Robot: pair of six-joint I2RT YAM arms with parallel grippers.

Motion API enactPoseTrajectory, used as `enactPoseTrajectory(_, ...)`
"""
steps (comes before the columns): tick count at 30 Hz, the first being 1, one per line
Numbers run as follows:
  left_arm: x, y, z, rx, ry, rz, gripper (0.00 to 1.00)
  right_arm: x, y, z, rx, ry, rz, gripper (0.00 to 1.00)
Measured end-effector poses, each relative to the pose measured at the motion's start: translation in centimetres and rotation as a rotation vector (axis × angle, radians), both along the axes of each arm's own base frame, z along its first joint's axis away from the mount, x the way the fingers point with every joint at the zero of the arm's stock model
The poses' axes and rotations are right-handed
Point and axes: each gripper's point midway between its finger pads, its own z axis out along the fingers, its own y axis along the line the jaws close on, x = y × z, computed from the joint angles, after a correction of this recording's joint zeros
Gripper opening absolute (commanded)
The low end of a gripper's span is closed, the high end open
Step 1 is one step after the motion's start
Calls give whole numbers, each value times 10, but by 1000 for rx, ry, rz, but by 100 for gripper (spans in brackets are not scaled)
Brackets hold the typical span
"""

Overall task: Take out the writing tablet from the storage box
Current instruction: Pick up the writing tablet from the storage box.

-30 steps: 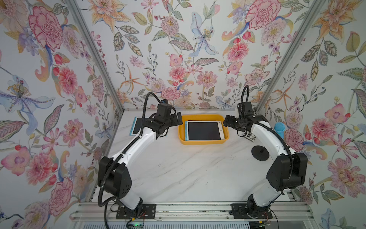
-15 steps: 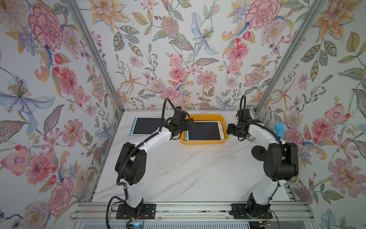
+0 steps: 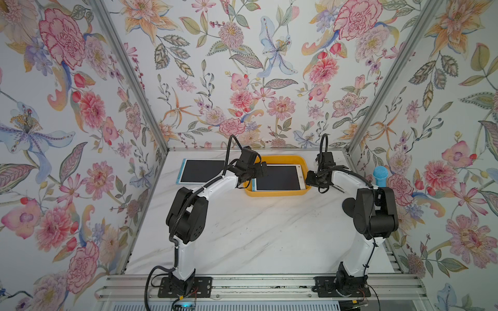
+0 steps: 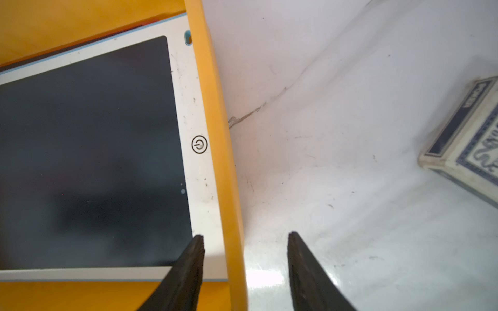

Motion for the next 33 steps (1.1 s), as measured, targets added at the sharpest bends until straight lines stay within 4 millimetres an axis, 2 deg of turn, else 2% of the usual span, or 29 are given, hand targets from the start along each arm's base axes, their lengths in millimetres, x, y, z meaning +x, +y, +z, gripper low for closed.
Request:
enactPoseTrajectory(5, -2, -2, -10, -1, 28, -6, 100, 12, 0, -3, -24, -13, 26, 38)
enactPoseTrajectory(12, -2, -2, -31, 21, 67, -4, 100, 24, 0, 8, -38, -56, 47, 30)
enactPoseTrajectory(23, 20, -12, -53, 78, 95, -10, 100, 24, 0, 1, -46, -45, 56, 20)
enactPoseTrajectory(27, 21, -9, -63, 114, 115, -7, 100, 25, 2, 2, -38, -51, 61, 14)
enactPoseTrajectory(33, 21, -5, -68, 165, 118, -18, 100, 25, 6, 2, -36, -52, 84, 5)
